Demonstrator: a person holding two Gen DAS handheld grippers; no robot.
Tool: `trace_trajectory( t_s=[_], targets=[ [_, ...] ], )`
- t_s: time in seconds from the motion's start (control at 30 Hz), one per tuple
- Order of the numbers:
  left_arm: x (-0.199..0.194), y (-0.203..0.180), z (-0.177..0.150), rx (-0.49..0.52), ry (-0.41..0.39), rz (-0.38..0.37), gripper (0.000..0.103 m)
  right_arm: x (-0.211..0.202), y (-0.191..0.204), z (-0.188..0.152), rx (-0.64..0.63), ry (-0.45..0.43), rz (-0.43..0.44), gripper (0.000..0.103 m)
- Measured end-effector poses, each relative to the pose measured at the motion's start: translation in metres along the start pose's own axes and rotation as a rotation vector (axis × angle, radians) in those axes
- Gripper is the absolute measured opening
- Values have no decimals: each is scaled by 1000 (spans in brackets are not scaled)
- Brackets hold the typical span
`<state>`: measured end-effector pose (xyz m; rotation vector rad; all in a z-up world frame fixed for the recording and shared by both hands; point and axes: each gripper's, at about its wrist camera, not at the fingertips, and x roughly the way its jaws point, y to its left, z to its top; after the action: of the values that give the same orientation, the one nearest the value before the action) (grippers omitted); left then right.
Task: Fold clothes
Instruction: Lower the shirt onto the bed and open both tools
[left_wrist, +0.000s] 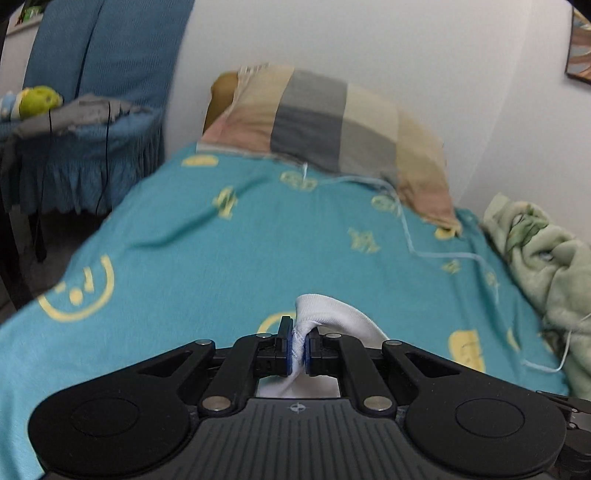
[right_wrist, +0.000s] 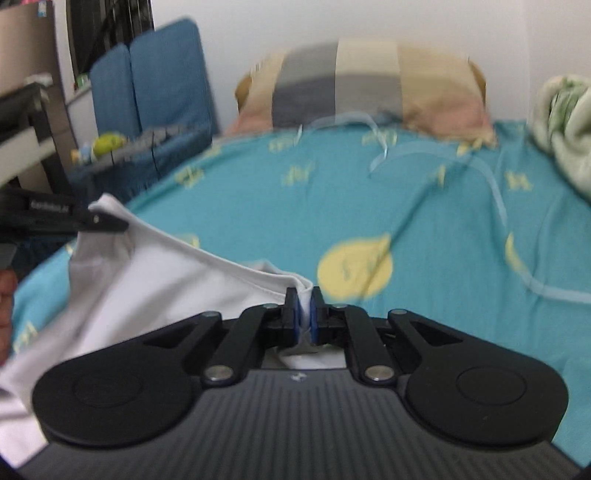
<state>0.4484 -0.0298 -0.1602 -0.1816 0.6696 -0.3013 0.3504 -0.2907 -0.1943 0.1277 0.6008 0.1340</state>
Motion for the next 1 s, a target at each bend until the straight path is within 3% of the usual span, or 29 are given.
trace_trajectory(
  t_s=[0.07, 0.13, 0.23, 0.37, 0.53, 0.7, 0.73, 0.8, 0.87, 0.93, 1.0],
  targets=[
    [-1, 4, -4, -2, 15, 11, 9, -1, 2, 3, 1, 5, -17, 11],
    [-6, 5, -6, 4, 29, 26, 17, -1, 4, 6, 2, 10, -34, 21],
    [-37, 0, 1, 36, 25, 22, 22, -1, 8, 3, 2, 14, -42, 25],
    [-82, -10, -5, 53, 35, 21, 26, 1, 14, 1, -47, 20, -3, 64],
    [-137, -29, -25, 65, 34, -1, 27, 1, 23, -1, -104, 25, -9, 68],
    [-183, -44, -50, 16, 26, -15, 27, 1, 19, -1, -86, 39, 77, 71],
    [-191, -47, -54, 15, 22, -18, 27, 1, 18, 0, -82, 42, 94, 73],
    [-207, -53, -62, 12, 13, -24, 27, 1, 17, 0, -75, 47, 129, 94],
    [-222, -58, -70, 14, 14, -18, 27, 2, 15, 0, -68, 53, 163, 103],
    [-238, -63, -76, 15, 18, -12, 27, -3, 17, -4, -89, 58, 200, 103],
    [-255, -66, -80, 16, 11, -13, 35, -8, 20, -8, -118, 60, 219, 103]
  ],
)
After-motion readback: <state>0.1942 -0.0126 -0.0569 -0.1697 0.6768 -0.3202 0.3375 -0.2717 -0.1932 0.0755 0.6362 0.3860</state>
